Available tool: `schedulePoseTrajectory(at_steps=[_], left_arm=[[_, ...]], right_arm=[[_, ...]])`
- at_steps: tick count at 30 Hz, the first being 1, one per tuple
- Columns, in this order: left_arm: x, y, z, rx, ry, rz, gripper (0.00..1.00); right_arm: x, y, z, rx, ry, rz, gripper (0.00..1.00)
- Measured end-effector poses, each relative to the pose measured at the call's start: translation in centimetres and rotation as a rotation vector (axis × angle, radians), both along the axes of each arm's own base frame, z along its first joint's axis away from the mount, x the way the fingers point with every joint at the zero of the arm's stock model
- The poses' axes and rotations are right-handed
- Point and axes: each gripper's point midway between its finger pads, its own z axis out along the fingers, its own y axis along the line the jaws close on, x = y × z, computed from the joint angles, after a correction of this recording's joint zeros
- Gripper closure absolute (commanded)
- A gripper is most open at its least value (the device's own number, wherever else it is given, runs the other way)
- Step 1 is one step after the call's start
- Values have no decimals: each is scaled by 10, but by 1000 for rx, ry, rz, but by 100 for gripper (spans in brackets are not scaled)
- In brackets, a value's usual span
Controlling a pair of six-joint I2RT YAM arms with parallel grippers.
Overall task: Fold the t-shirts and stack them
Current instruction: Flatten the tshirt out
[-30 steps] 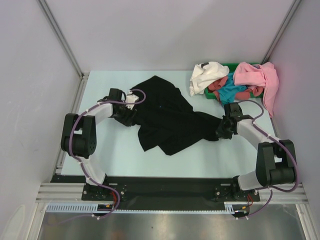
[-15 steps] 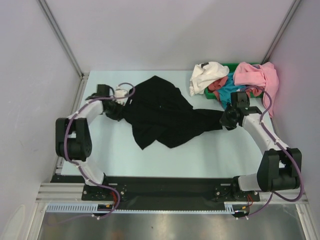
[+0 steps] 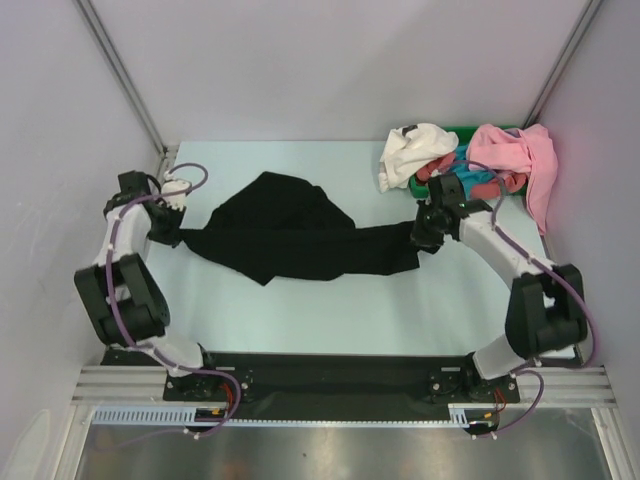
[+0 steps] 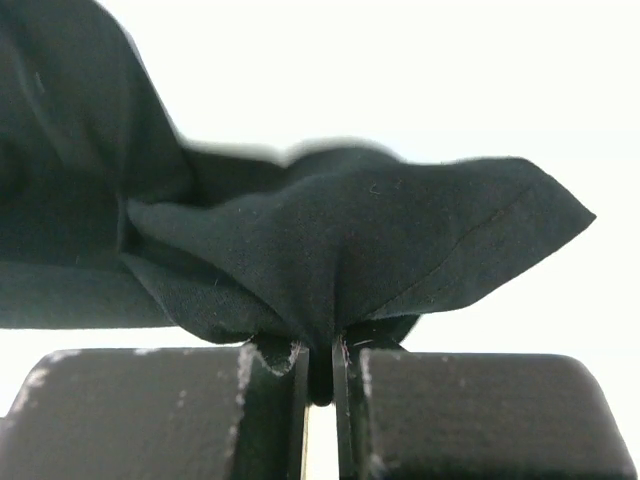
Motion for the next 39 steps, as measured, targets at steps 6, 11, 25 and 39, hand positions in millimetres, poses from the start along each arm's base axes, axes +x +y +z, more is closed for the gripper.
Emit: schedulePoseTrajectory(at_steps=[6,11,25,39], left_arm=[[103,19,-11,52,-31,26,100],[177,-9,12,94,-161,-23,79],[112,-100,4,40,-166,-324,37],[42,-152,-74,253,-7,-719,31]], right_arm=[[89,13,-2,-17,-47,-20,100],[155,-11,15,-56,-153,-107,100],[198,-16,-8,-41,-170,-140,100],[162,-13,9,-43,-193,-109,100]])
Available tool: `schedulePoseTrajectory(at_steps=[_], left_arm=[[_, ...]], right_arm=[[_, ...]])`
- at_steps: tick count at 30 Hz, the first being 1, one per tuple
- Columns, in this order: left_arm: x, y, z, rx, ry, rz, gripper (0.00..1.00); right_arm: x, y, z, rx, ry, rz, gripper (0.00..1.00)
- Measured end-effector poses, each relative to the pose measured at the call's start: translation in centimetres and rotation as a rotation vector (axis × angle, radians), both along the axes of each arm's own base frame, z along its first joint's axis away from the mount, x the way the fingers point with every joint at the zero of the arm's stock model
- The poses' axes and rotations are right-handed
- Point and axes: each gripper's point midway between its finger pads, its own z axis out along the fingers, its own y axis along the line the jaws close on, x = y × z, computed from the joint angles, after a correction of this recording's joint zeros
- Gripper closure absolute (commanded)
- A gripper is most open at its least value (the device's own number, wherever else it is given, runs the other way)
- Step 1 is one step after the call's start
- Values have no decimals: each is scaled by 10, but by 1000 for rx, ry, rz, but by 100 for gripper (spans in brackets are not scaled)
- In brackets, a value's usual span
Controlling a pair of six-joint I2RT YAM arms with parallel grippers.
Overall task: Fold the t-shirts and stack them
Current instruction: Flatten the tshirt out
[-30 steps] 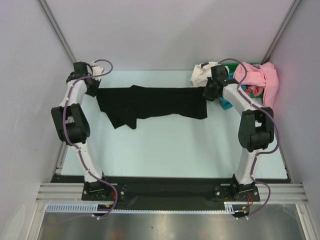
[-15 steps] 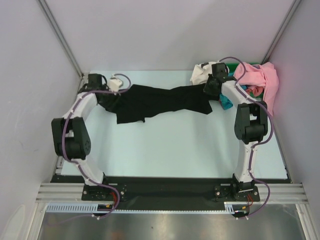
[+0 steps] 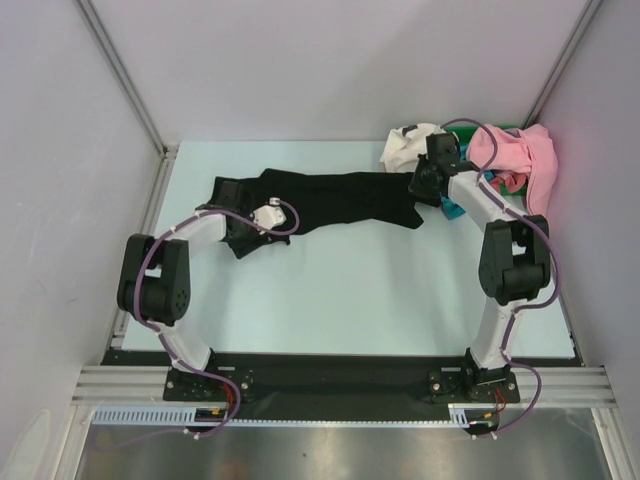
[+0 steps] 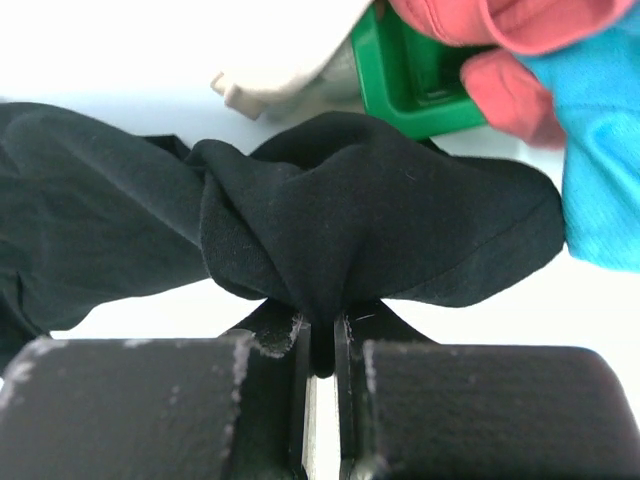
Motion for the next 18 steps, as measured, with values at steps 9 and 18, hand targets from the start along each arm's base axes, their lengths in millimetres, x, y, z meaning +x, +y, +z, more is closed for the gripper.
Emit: schedulePoseTrajectory(at_steps=[9,18], left_arm=[[22,7,-6,50,-35,6,45],[31,18,-9,59,-48,86,100]], right_arm=[[-10,-2,4,-1,-3,3,100],[-25,-6,6,-21,20,17,100]])
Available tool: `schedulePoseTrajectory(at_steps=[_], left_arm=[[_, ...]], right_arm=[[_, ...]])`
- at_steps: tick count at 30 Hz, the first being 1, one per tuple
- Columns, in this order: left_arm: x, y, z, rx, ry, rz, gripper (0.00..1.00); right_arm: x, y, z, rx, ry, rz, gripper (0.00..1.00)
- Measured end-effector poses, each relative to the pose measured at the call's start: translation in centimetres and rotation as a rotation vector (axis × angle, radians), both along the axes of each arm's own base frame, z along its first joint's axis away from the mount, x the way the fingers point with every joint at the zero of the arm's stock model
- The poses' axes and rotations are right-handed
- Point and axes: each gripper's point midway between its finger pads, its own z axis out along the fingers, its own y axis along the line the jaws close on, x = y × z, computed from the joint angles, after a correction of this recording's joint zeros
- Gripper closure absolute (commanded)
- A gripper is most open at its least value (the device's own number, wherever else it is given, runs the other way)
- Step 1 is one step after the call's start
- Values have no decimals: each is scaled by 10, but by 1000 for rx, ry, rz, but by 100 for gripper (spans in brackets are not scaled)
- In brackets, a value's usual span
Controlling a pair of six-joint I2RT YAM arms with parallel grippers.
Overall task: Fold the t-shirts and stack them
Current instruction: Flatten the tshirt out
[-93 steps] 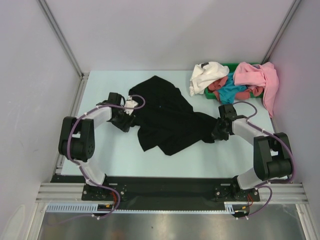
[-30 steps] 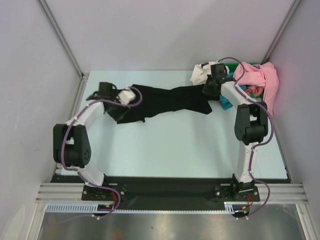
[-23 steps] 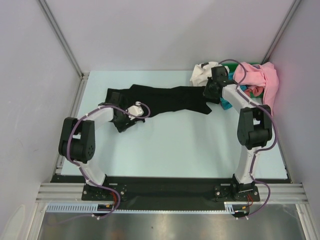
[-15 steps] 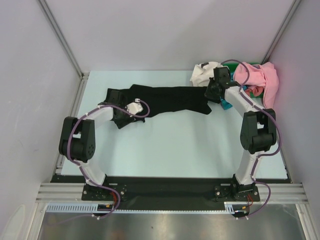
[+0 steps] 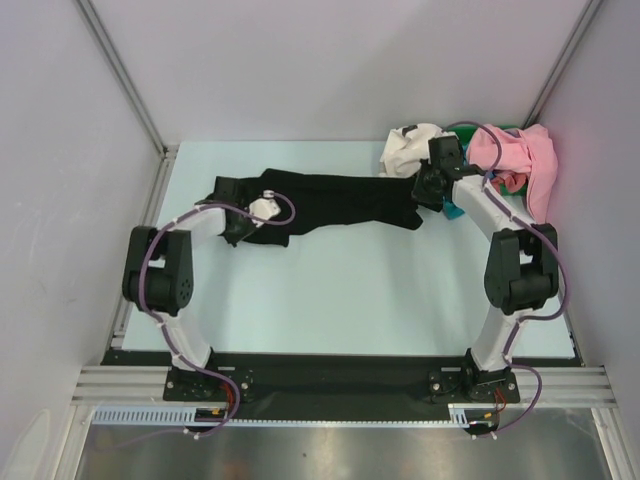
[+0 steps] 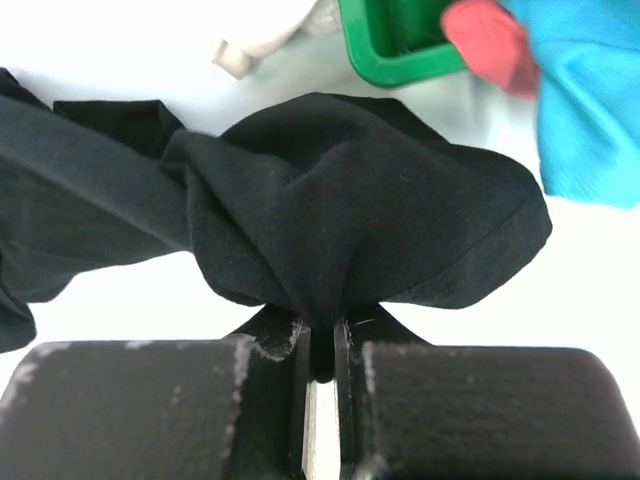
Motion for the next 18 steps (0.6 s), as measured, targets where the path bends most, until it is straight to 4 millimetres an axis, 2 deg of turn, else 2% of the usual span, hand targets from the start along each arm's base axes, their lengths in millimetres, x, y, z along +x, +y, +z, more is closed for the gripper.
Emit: schedulePoseTrajectory(at_steps=[3,5,8,9,11,14,16,17,18], left_arm=[[-12,15,23,-73,2,83,100],[-19,38,60,-132,-44,159,100],[-34,71,126,-179,-163,237,100],[-45,79,147,-188,-198,249,100],[-73,85,174,-195,-214,243,100],[-126,86,183,-202,-132,216,100],[-156,85,179,-216,-52,204,100],[-167,87,177,-219,-20,205,100],[-175,88,176,-218,2,206,100]], right_arm=[[-15,-5,11,-33,18,9,100],[-29,-8,17,-52,33,18,100],[-66,-9,19,-78,88,36,100],[-80,-10,17,-86,109,43,100],[-105,-10,12,-101,159,55,100],[-143,-12,1,-120,242,67,99],[-160,-15,-6,-122,286,60,92],[-170,-16,-9,-119,312,61,76],[-179,-14,-13,-108,337,58,66]])
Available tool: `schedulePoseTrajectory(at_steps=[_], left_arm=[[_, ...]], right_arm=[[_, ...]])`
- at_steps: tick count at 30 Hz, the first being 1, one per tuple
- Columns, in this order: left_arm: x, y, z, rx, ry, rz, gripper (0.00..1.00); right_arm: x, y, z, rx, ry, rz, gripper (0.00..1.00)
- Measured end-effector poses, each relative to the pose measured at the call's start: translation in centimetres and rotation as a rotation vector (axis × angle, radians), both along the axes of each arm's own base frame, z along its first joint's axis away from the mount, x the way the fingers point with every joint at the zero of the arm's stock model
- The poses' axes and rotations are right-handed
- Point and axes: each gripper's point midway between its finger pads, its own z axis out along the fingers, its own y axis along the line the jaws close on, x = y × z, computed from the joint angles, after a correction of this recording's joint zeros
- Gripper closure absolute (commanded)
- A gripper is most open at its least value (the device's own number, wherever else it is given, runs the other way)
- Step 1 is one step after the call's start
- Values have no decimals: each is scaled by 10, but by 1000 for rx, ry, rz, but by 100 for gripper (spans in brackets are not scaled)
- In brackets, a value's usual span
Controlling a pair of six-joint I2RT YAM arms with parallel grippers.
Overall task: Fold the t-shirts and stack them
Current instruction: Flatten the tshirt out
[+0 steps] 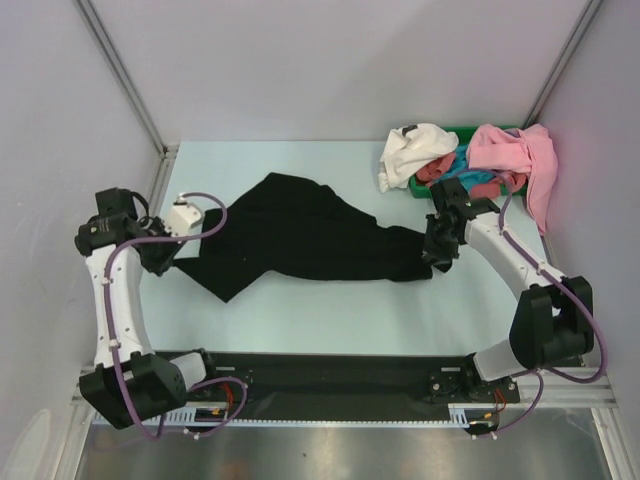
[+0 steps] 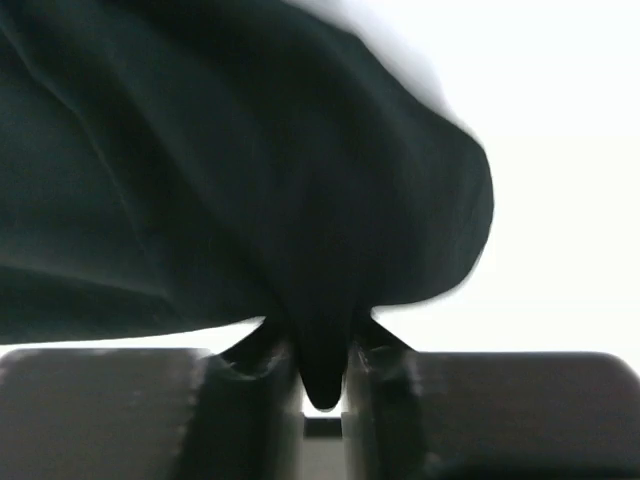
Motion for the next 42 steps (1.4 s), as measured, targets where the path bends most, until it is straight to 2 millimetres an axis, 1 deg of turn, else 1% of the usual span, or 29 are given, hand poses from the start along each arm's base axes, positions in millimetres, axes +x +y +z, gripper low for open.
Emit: schedulePoseTrajectory(at_steps=[2,3,5,7,9,11,13,15,16,17,19,20,22,23,24,26,28,29,31,32,33,34,35,36,37,39,40,42], left_arm=[[-10,5,-1,19,26,-7,100],[-15,6,-2,32,36,-15,100],[-24,6,-7,50,59,-36,100],[-34,4,-18,44,100,-54,100],[-42,-1,-31,22,145,-68,100],[-49,-5,-45,-4,190,-78,100],[-59,-9,-60,-21,240,-92,100],[-72,-12,-77,-29,302,-107,96],[-80,-13,-88,-30,340,-119,91],[-90,-14,-97,-30,385,-129,74],[-107,-11,-111,-13,464,-155,48],[-111,-9,-113,-4,494,-164,1],[-111,-5,-111,10,515,-169,0],[-105,-3,-105,11,508,-168,0],[-96,-3,-99,5,490,-160,0],[-60,-1,-76,-20,387,-112,0],[-1,4,-48,-37,206,-8,3],[21,6,-39,-41,145,29,4],[73,3,-27,-57,21,99,6],[95,-2,-26,-64,-16,122,8],[117,-11,-29,-79,-37,134,9],[136,-22,-33,-93,-49,138,9],[163,-30,-40,-115,-70,157,9],[176,-46,-45,-129,-74,137,9],[194,-59,-53,-152,-66,143,9],[235,-82,-67,-199,-79,163,9],[254,-93,-74,-223,-77,176,9],[292,-110,-80,-269,-101,200,8]], right_arm=[[-16,3,-6,20,45,1,44],[-24,4,-8,28,70,-3,40],[-39,1,-10,32,104,-9,38],[-45,-4,-7,44,101,-24,39],[-45,-10,-1,76,77,-57,39],[-41,-14,2,104,52,-87,39],[-39,-9,-1,126,45,-84,39],[-41,-6,-9,138,58,-81,39],[-42,-5,-14,142,69,-85,40],[-41,-7,-18,143,75,-96,40],[-34,-12,-22,152,70,-124,40],[-28,-15,-23,153,58,-138,40],[-15,-20,-22,147,46,-156,41],[-9,-21,-22,139,39,-153,41],[-1,-20,-21,125,31,-141,40],[12,-16,-20,86,13,-101,40],[22,-5,-18,42,-11,-26,40],[26,0,-17,27,-19,3,40],[36,12,-15,-5,-42,67,40],[43,20,-13,-17,-53,96,40],[50,25,-12,-24,-62,113,40],[61,31,-12,-33,-79,132,40],[69,35,-13,-42,-90,144,40],[75,37,-14,-50,-96,150,40],[81,41,-16,-58,-105,164,41],[92,48,-20,-67,-116,187,42],[96,52,-22,-67,-121,198,42],[105,59,-26,-68,-128,211,42]])
